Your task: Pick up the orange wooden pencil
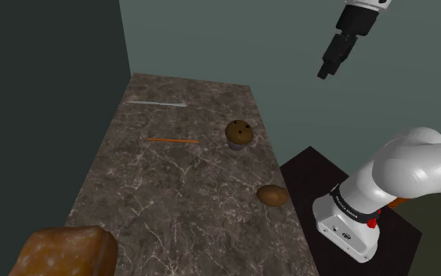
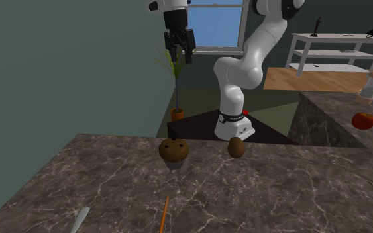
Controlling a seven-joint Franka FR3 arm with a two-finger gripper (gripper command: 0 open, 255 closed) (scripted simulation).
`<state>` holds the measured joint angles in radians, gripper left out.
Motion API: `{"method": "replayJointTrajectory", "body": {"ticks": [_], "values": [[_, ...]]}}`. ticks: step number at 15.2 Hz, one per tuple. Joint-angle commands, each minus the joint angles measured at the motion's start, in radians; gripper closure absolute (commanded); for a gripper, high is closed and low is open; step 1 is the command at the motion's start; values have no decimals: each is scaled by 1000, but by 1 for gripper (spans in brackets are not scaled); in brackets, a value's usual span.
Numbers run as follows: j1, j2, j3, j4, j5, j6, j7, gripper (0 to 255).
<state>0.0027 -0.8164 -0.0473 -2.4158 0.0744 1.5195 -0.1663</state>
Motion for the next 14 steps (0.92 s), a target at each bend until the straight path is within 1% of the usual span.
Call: {"method": "replayJointTrajectory", "body": {"ticks": [1,7,14], "values": [[0,0,0,0,0,0,0,0],[68,137,83,-24,8,195,-30,0],[132,331,182,-4,-11,407,-48,0]]}}
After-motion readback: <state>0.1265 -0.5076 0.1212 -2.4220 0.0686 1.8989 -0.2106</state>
